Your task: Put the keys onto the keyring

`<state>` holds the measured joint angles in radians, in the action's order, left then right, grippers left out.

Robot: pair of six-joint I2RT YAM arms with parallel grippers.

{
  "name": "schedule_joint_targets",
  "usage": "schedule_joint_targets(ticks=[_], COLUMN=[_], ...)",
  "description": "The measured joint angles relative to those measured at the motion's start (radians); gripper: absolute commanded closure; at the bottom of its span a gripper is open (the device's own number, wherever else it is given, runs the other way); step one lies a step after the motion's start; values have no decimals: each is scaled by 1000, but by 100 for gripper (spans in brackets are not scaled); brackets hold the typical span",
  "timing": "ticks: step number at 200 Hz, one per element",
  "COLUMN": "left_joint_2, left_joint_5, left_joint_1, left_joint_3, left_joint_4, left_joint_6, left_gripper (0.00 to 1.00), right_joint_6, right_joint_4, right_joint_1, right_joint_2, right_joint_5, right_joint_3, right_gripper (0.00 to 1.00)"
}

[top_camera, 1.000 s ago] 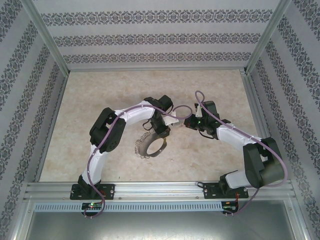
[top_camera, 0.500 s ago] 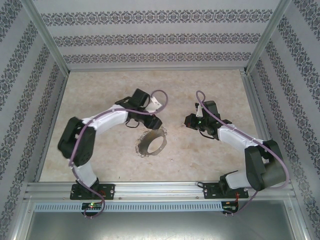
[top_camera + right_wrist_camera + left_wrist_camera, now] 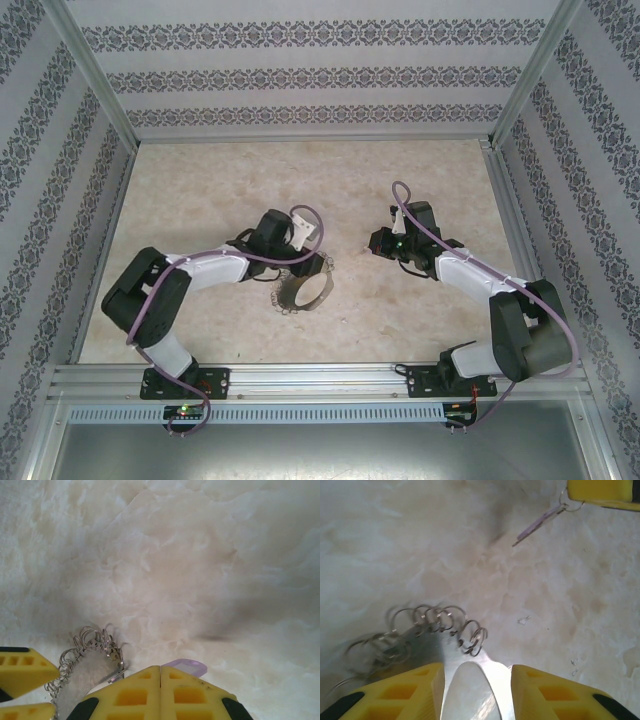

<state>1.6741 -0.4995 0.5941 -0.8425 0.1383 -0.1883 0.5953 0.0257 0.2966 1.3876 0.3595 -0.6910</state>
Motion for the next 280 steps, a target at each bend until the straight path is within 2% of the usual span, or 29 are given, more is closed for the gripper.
schedule_joint_targets(ticks=[43, 135, 197, 224, 248, 280], left_joint_2=[93, 151, 177, 178, 178, 175], left_joint_5=[35, 88, 129, 140, 146, 153], left_joint_1=[60, 68, 91, 94, 94, 94], left_joint_3=[-14, -32, -61, -61, -61, -57], left_joint_4=[37, 76, 79, 79, 79, 79], left_joint_6=[0, 4, 31, 39, 47, 53], left_gripper=[64, 68, 75, 74, 69, 67], right_joint_6=[0, 0, 0, 0, 0, 0], right_joint_4=[0, 0, 0, 0, 0, 0], right_joint_1=[0, 0, 0, 0, -6, -9], right_joint_2=[0, 1, 1, 1, 1, 1], right_joint_5=[0, 0, 0, 0, 0, 0], right_joint_3=[0, 0, 0, 0, 0, 0], right_gripper=[100, 100, 100, 100, 100, 100])
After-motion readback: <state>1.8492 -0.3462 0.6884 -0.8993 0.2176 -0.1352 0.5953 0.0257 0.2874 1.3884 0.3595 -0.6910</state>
